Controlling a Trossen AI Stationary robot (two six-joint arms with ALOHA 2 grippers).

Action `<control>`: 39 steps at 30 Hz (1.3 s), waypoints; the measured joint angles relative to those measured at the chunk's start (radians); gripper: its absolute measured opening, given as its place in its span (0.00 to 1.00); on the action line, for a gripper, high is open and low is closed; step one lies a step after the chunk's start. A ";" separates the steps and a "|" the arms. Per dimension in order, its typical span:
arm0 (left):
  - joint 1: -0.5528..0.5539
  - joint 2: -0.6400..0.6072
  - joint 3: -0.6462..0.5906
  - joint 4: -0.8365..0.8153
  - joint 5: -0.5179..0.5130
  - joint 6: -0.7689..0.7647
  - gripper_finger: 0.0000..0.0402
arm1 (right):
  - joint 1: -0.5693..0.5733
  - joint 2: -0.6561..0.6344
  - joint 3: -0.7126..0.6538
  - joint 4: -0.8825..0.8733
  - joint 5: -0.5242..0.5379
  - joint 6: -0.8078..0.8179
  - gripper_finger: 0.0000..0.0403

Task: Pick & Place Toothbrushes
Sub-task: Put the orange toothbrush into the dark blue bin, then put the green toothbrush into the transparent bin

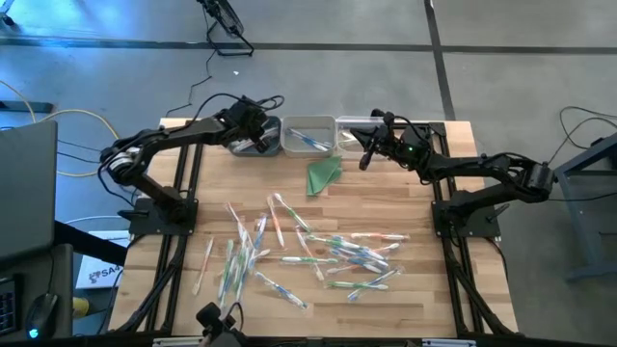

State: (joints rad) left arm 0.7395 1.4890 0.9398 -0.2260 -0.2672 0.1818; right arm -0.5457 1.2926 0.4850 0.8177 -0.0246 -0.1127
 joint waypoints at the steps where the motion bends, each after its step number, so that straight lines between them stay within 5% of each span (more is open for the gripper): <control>1: 0.000 0.003 0.000 -0.001 0.000 0.000 0.14 | 0.000 0.000 0.000 0.000 0.000 0.000 0.01; 16: 0.000 0.010 0.000 -0.001 0.000 0.000 0.15 | 0.000 0.000 0.000 0.000 0.000 0.002 0.01; 27: 0.000 0.010 0.000 -0.001 0.004 -0.003 0.32 | 0.000 0.000 0.000 0.001 0.000 0.002 0.01; 39: 0.000 0.010 0.000 -0.001 0.006 -0.003 0.33 | 0.000 0.000 0.000 0.001 0.000 0.000 0.01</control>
State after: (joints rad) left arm 0.7395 1.4990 0.9398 -0.2268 -0.2611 0.1783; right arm -0.5457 1.2926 0.4850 0.8185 -0.0246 -0.1129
